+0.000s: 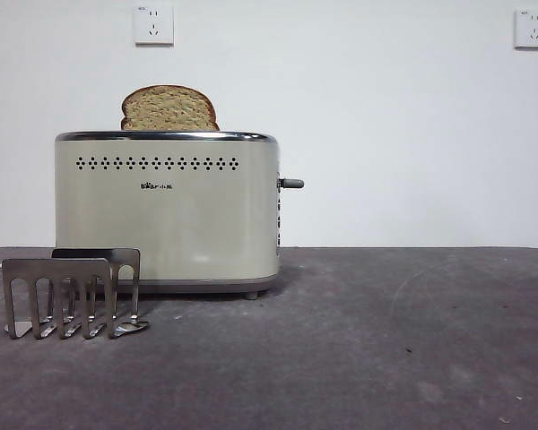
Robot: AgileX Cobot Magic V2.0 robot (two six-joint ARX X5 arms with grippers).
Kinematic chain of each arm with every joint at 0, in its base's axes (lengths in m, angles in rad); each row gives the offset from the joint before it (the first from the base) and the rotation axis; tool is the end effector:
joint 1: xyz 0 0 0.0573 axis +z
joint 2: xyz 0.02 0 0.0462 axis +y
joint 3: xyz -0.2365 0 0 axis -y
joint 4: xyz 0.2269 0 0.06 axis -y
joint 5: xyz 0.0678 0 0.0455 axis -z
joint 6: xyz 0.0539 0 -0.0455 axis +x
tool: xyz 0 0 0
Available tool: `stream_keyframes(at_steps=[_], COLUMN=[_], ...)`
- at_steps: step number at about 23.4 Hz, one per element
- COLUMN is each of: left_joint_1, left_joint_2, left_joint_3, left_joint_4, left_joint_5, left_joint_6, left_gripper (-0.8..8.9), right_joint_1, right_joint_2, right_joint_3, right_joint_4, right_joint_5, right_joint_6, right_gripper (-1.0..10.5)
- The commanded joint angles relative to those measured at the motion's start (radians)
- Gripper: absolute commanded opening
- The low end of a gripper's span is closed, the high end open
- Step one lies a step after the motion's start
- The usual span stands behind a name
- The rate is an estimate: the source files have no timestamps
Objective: Pick up a slice of bread from the rack,put the bread on the toaster,press the button
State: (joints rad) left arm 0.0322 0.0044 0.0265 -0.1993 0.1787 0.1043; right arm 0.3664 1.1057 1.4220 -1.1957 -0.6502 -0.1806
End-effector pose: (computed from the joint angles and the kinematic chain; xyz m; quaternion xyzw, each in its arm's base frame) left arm 0.1282 -0.0055 0.1482 0.0425 0.0841 -0.0774 0.9925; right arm 0.1578 0.0955 0.3572 -0.0113 0.3800 0.4766 0.7927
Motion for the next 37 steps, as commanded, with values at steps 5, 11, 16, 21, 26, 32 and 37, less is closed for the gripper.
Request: stream_keyframes(at_steps=[5,11,16,21,26,32,37], left_joint_1=[0.003,0.003,0.003,0.003,0.003,0.003,0.003], left_joint_2=[-0.002,-0.002,-0.002,-0.002,-0.002,-0.002,-0.002], left_joint_3=[-0.009,-0.009,-0.009,-0.009,-0.009,-0.009,-0.009], left_joint_4=[-0.011,-0.011,-0.011,-0.011,-0.011,-0.011,-0.011], left_joint_5=[0.006,0.006,0.006,0.006,0.006,0.006,0.006], left_joint_6=[-0.016,-0.016,-0.016,-0.016,-0.016,-0.016,-0.016], left_gripper=[-0.04,-0.04,-0.04,-0.04,-0.04,-0.04,-0.04], right_joint_1=[0.0,0.0,-0.06,-0.192,-0.279,-0.287,-0.288], right_joint_2=[-0.001,-0.001,-0.057,-0.232,-0.412,-0.578,-0.689], right_joint_3=[-0.009,-0.009,-0.009,-0.018,-0.19,-0.476,-0.693], right_joint_4=[0.004,0.004,0.008,0.215,0.464,0.723,0.875], right_joint_5=[0.002,0.002,0.064,0.117,0.299,0.363,0.377], right_joint_6=[-0.008,-0.008,-0.066,-0.019,0.052,0.087,0.087], right_gripper=[0.0,0.0,0.0,0.0,0.0,0.0,0.0])
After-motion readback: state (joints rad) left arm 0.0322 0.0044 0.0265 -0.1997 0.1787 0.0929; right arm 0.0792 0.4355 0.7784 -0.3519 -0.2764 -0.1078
